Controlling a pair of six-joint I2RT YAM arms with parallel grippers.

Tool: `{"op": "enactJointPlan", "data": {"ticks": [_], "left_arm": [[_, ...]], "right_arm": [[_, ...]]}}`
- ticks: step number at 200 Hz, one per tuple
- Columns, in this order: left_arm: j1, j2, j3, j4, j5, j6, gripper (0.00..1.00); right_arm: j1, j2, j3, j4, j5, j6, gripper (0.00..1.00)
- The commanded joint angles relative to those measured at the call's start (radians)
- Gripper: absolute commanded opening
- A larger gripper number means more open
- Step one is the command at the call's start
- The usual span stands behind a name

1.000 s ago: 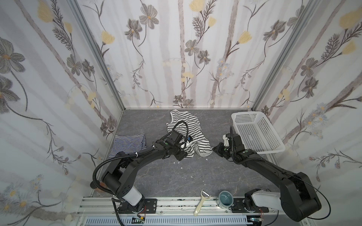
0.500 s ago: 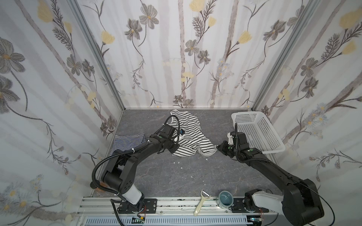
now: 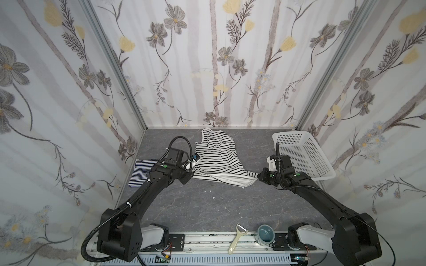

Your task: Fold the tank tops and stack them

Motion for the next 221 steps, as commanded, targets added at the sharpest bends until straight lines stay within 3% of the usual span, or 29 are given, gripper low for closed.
{"op": "enactJointPlan", "data": {"ticks": [1, 23, 44, 57, 140, 181, 221], "left_arm": [[0.008, -0.043, -0.027, -0.151, 0.104, 0.096, 0.05], [0.023, -0.075, -0.065, -0.198, 0.142, 0.12, 0.19], [0.041, -0.082, -0.109, -0.202, 0.156, 0.126, 0.44], [0.045, -0.075, -0.135, -0.2, 0.152, 0.13, 0.49], [0.107, -0.061, -0.224, -0.131, 0.149, 0.097, 0.5], [0.11, -0.081, -0.231, -0.11, 0.151, 0.041, 0.52], [0.093, -0.061, -0.244, -0.017, 0.116, -0.013, 0.52]], "right_arm": [[0.003, -0.018, -0.034, -0.025, 0.006, -0.021, 0.38], [0.003, -0.052, -0.078, -0.016, 0.011, -0.002, 0.44], [0.0, -0.065, -0.114, -0.001, 0.016, 0.011, 0.44], [0.0, -0.063, -0.135, 0.015, 0.012, 0.019, 0.44], [0.012, 0.013, -0.21, 0.17, -0.052, 0.061, 0.39], [0.059, -0.01, -0.189, 0.102, 0.039, 0.041, 0.36], [0.087, -0.009, -0.197, 0.095, 0.054, 0.027, 0.37]]}}
